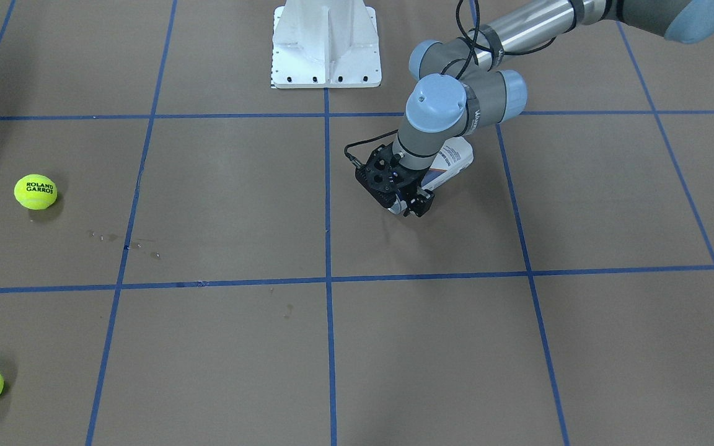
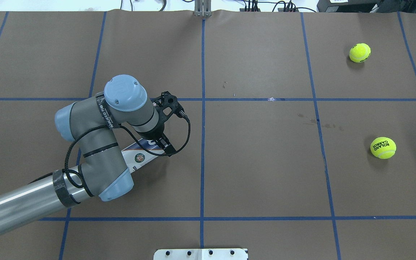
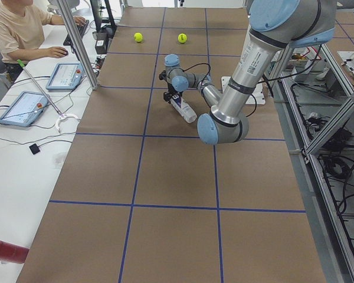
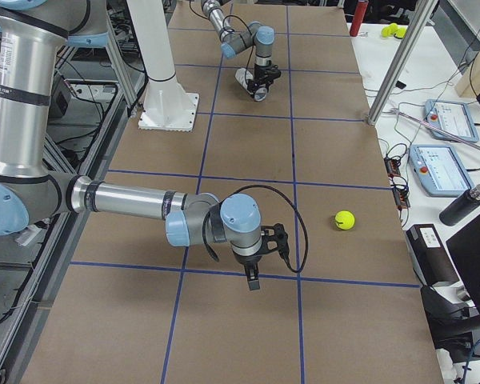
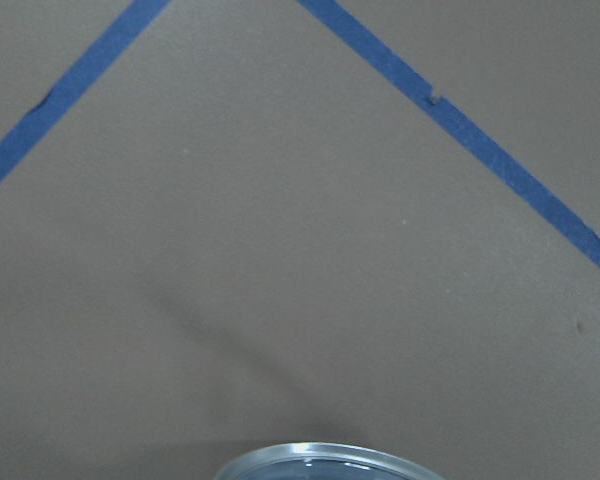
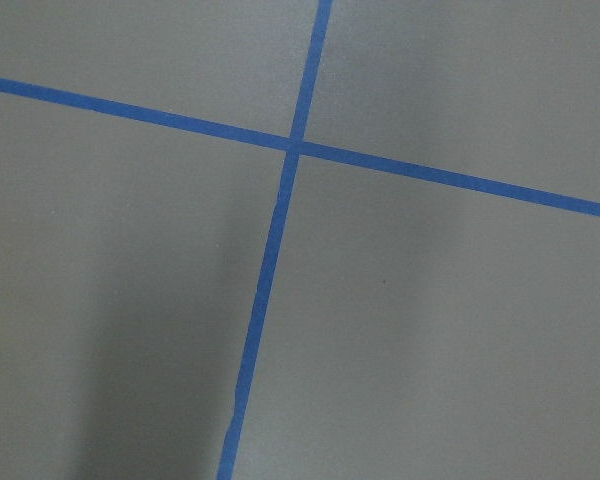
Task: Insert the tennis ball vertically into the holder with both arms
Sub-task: 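Drag the can toward the robot with the left gripper, adjusting grip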
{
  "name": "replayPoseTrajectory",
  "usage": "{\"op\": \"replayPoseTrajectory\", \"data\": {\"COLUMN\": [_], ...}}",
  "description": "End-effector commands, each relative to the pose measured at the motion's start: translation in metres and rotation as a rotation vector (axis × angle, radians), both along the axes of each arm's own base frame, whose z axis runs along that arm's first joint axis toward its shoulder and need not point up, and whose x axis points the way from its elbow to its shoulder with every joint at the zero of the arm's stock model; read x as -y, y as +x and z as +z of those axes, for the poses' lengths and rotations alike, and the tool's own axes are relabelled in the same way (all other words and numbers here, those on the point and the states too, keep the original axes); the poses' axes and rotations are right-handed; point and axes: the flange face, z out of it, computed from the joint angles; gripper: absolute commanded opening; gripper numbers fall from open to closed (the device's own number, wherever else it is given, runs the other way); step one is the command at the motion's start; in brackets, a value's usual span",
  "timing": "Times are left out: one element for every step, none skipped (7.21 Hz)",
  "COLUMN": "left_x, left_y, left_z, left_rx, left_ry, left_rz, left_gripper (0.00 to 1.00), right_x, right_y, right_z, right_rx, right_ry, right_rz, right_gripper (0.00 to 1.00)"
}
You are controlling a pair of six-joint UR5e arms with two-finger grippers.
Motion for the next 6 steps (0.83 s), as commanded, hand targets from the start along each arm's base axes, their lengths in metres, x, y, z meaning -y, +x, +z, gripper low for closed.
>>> {"op": "replayPoseTrajectory", "data": {"left_x": [-0.003,-0.004,-0.006,-0.013,-0.022,-0.026], "left_y": [0.000,-0.001,-0.007,-0.019,-0.033,-0.046], "left_z": [-0.003,-0.006,-0.016,-0.040,-0.067,-0.093], "left_rx": [-0.006,-0.012,-0.030,-0.075,-0.129,-0.210], "left_ry": [0.009,0.015,0.027,0.053,0.085,0.135], "left_rz": [0.008,0.009,0.009,0.009,0.011,0.004], "left_gripper": [0.78,0.67,0.59,0.59,0.60,0.60], "right_x": [0.000,0.000,0.000,0.000,0.000,0.000], "right_y": [0.000,0.000,0.000,0.000,0.000,0.000], "right_z": [0.001,0.001,0.001,0.001,0.001,0.000], "right_rx": [0.000,0.000,0.001,0.001,0.001,0.001], "right_ry": [-0.001,-0.001,-0.001,-0.001,-0.001,0.001], "right_rz": [0.000,0.000,-0.001,-0.001,-0.001,-0.001], "right_gripper": [1.00,1.00,1.00,1.00,1.00,1.00]}}
